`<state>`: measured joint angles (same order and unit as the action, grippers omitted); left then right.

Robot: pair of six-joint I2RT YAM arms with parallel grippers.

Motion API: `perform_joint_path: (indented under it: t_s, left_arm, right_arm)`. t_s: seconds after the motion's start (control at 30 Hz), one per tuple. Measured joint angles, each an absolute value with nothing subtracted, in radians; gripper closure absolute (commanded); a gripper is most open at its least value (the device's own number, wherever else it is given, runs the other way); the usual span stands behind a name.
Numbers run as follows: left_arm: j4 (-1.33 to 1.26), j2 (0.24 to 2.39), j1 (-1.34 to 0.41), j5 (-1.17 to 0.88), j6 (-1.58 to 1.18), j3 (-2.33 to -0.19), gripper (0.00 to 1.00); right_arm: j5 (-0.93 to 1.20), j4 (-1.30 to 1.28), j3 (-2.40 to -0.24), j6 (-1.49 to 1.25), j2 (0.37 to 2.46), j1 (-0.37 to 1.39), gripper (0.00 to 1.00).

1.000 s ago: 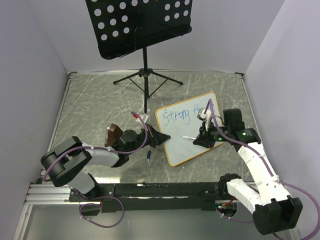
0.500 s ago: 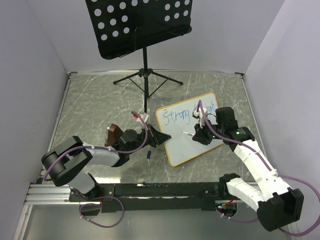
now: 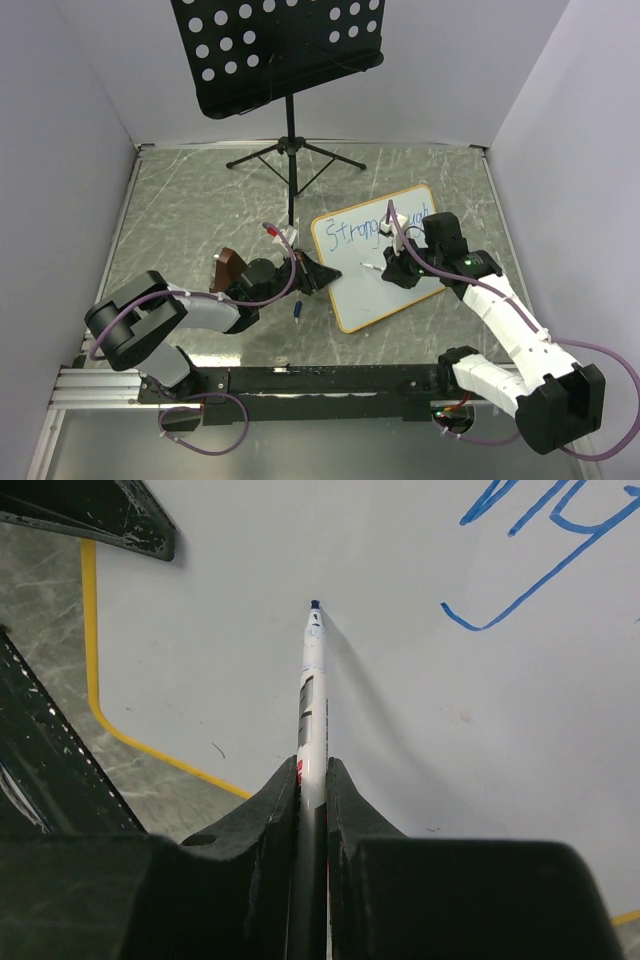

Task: Write a sentence on the whiteboard

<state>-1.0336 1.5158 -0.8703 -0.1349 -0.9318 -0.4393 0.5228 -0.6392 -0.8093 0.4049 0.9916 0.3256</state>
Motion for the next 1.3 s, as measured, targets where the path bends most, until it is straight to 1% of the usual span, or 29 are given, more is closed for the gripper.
perform_joint_path:
  t_s: [0.5,1.3]
  left_arm:
    - [-1.036,1.522,-0.867,-0.135,-0.937,-0.440,0.99]
    - [-1.037,1.522,-0.867,-0.134,-0.937,-0.440,0.99]
  right_arm:
    - [0.566,-0.661,-0.809,0.430,1.005,0.340,1.00]
    - [0.538,-0.785,-0.809,0.511,1.007,0.345,1.00]
